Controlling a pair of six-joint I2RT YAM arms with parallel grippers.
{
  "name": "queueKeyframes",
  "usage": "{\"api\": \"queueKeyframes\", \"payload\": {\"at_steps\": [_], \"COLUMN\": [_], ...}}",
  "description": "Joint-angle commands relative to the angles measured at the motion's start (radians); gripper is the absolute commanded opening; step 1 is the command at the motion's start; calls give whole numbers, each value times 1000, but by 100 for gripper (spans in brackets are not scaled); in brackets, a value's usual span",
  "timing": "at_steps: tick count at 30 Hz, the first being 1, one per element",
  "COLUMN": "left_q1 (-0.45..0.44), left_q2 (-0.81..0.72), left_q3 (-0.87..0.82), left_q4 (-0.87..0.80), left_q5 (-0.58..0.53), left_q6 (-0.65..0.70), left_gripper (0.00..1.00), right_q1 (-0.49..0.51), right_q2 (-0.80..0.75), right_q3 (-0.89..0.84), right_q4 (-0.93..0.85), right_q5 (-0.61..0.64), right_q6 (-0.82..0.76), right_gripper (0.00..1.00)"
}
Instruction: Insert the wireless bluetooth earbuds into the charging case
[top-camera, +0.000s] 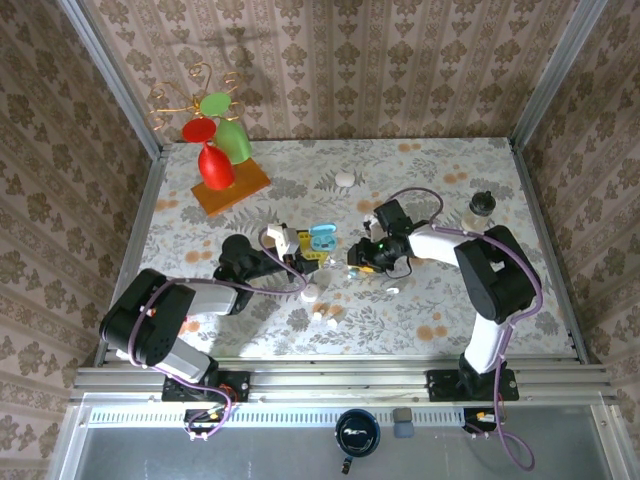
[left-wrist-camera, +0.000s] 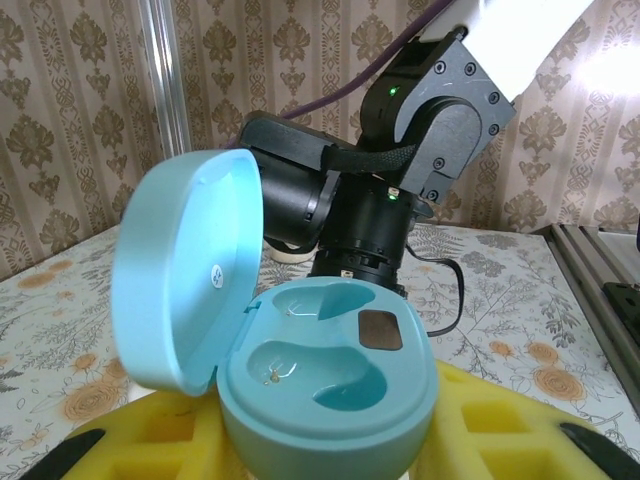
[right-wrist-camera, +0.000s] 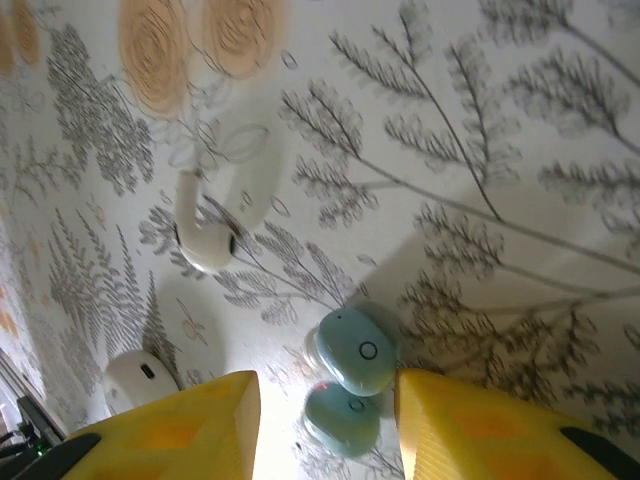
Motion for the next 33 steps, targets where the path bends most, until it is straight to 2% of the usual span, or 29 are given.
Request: {"api": "queueKeyframes", "payload": {"at_steps": [1, 8, 12, 18, 20, 23, 27, 33], "left_q1": [1, 15, 42, 73, 80, 137, 197, 282], "left_q2": [-33, -34, -48, -73, -78, -81, -94, -119], "left_q3": [-14, -16, -36, -66, -72, -83, -92, -100], "left_q4": [25, 23, 24, 23, 23, 23, 24, 25], "left_q5": [-4, -8, -23, -56, -64, -69, -90, -105], "left_q6": [16, -6, -18, 1, 6, 19, 44, 91], "left_gripper": [37, 38, 38, 37, 37, 37, 37, 38], "right_q1": [0, 4, 5, 11, 31, 94, 192, 315], "right_q2": [35, 91, 113, 58, 23, -11, -22, 33], "right_q3": [46, 124, 168, 201, 199, 207, 227, 279], "right_q4": [-9, -27, -70, -172, -212, -290, -397, -468], "right_q5": [12, -40, -29, 82, 177, 392, 681, 911], "right_q6": [4, -12, -51, -166, -232, -313, -322, -302], "right_gripper": [41, 41, 42, 44, 45, 46, 46, 46]}}
